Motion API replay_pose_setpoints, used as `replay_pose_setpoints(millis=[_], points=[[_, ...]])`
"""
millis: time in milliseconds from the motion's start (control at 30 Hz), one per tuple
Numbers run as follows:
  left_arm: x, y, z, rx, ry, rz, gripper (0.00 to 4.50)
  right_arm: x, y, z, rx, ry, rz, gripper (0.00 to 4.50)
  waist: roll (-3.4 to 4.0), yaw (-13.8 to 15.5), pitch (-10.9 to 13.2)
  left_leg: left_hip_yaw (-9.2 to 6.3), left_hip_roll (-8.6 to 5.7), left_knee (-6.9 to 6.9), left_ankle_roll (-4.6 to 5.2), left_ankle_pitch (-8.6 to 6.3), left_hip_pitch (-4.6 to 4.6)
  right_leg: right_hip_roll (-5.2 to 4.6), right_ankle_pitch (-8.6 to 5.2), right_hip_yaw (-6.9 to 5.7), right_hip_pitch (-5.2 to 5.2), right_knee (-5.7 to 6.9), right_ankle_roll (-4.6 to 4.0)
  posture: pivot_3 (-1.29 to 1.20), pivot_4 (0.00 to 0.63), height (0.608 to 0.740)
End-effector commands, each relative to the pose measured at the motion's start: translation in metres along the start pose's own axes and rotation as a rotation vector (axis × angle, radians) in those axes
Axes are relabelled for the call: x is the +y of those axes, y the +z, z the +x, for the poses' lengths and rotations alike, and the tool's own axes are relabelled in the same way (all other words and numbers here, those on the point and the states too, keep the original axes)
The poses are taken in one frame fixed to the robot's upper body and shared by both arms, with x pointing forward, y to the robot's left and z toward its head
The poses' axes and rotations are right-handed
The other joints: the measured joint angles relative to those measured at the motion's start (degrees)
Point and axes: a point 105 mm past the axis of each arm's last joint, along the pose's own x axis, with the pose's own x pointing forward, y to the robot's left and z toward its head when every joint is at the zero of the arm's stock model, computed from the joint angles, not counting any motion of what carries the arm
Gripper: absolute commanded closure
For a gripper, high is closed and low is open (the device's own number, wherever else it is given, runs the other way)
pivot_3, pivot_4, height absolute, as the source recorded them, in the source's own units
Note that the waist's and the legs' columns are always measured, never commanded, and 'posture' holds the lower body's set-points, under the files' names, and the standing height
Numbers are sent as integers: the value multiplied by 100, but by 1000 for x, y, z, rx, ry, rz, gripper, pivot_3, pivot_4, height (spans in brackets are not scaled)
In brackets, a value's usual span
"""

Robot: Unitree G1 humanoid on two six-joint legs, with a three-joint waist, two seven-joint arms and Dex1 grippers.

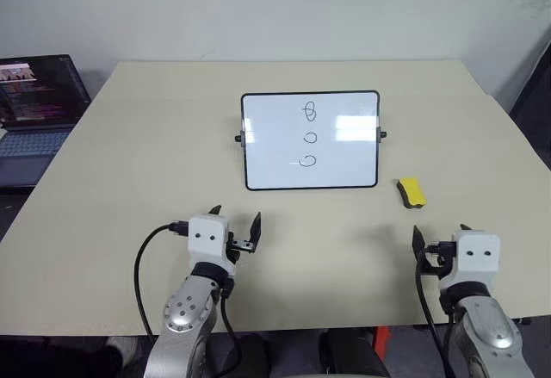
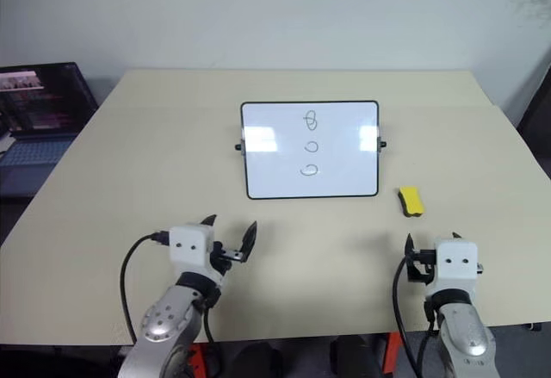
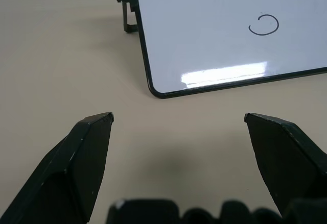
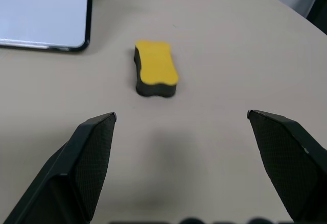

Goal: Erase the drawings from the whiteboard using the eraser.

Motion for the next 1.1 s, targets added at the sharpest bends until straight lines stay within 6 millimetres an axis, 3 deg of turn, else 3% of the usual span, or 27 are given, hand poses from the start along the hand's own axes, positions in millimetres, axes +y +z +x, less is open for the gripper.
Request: replay_pose_setpoints(millis=[33, 567, 733, 833, 1100], points=[[-3, 10, 2, -46, -25, 8, 0, -7, 20, -1, -77, -45, -19, 23, 0, -1, 0, 0, 0, 0, 0, 0, 0, 0, 0, 0, 0, 0, 0, 0, 150, 740], [2, 12, 14, -76, -21, 22, 0, -6, 11, 13, -58, -43, -4, 23, -1, 7, -1, -1, 0, 0, 0, 0, -1, 1, 0, -2, 0, 0, 0, 0, 150, 740], [3, 15, 19, -89, -31, 24, 0, -8, 5, 9, -38, -60, 11, 23, -1, 10, -1, -2, 0, -1, 0, 0, -1, 1, 0, -3, 0, 0, -1, 0, 150, 740], [-11, 21, 26, -108, -167, 11, 0, -11, 4, 10, -36, -75, 20, 23, 0, 10, 0, -2, 0, -1, 0, 0, -2, 1, 0, -3, 0, -1, -1, 0, 150, 740], [-2, 50, 37, -135, -366, 53, 0, 0, 8, 21, -48, -6, 46, 23, 5, -6, -1, -3, 4, 2, -1, 1, 1, 6, 1, -6, 0, 4, -2, 0, 150, 740]])
